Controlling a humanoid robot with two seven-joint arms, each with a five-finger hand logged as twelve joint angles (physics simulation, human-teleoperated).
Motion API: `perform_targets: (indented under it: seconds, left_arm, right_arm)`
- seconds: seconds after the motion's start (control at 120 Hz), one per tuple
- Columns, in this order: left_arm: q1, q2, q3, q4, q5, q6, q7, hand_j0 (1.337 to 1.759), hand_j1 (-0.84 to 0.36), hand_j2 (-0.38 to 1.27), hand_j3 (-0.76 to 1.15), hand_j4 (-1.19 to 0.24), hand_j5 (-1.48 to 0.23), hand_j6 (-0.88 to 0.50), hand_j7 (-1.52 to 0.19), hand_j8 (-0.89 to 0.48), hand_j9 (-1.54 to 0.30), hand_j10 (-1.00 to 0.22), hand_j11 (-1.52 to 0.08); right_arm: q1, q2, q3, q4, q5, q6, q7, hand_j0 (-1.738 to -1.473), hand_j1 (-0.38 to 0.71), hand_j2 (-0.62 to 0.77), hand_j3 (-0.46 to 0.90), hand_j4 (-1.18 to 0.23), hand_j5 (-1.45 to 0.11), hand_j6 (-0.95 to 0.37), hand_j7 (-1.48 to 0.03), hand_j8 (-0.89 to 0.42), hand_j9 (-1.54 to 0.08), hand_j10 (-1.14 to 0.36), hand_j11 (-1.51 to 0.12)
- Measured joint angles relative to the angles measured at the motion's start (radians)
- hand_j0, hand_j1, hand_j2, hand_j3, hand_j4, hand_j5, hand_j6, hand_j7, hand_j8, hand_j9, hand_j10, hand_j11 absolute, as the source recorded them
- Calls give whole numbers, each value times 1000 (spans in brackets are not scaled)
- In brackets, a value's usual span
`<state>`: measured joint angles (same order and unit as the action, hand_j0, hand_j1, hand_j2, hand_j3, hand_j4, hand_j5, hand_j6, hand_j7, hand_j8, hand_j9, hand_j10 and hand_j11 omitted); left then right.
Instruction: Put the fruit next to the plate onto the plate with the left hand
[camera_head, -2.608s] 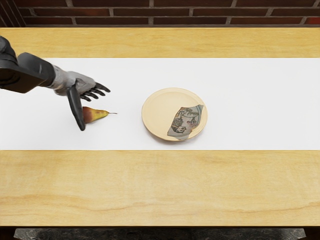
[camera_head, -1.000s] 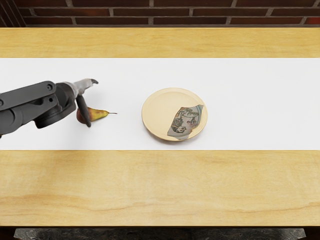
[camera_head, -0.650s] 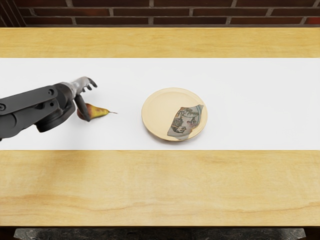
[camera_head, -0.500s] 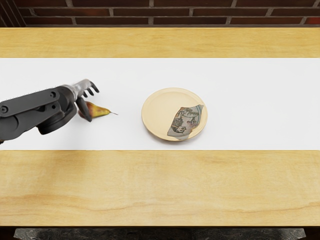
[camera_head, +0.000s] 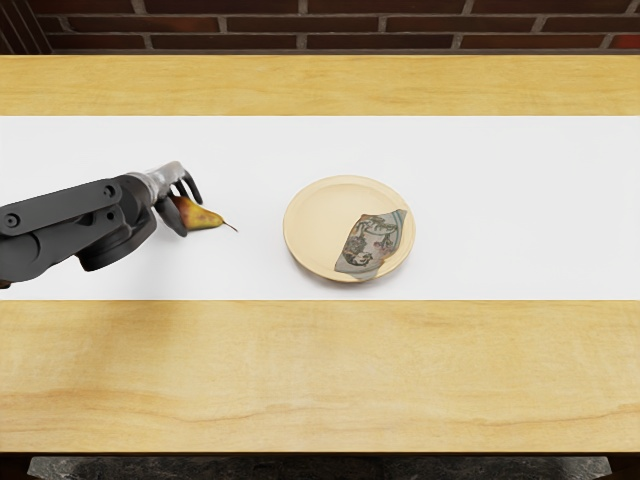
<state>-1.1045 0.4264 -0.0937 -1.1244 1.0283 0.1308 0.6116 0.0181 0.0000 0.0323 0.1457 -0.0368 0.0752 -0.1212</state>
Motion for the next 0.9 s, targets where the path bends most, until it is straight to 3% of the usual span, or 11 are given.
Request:
perform_targets:
  seconds: [0.083, 0.117, 0.383, 0.633, 0.9]
  left_arm:
    - [10, -5, -1, 1, 8, 3, 1, 1651, -295, 253, 0, -619, -856, -456, -866, -431, -879, -653, -877]
    - [13, -9, -1, 1, 10, 3, 1, 1648, -367, 433, 0, -586, -865, -414, -879, -381, -895, -622, -900]
    - [-2, -9, -1, 4, -18, -2, 0, 1648, -328, 215, 0, -532, -923, -381, -922, -347, -926, -583, -962]
    - [-106, -8, -19, 17, -300, -8, 0, 1646, -333, 145, 0, -507, -959, -358, -942, -324, -948, -566, -986]
    - [-124, -33, -127, 17, -520, -111, 0, 1645, -323, 138, 0, -512, -967, -366, -949, -336, -963, -573, -996]
  right_arm:
    - [0, 0, 0, 0, 0, 0, 0, -1658, -349, 0, 0, 0, 0, 0, 0, 0, 0, 0, 0]
    - [0, 0, 0, 0, 0, 0, 0, -1658, -349, 0, 0, 0, 0, 0, 0, 0, 0, 0, 0]
    - [0, 0, 0, 0, 0, 0, 0, -1658, -349, 0, 0, 0, 0, 0, 0, 0, 0, 0, 0]
    - [0, 0, 0, 0, 0, 0, 0, -1658, -349, 0, 0, 0, 0, 0, 0, 0, 0, 0, 0]
    - [0, 0, 0, 0, 0, 0, 0, -1658, -349, 0, 0, 0, 0, 0, 0, 0, 0, 0, 0]
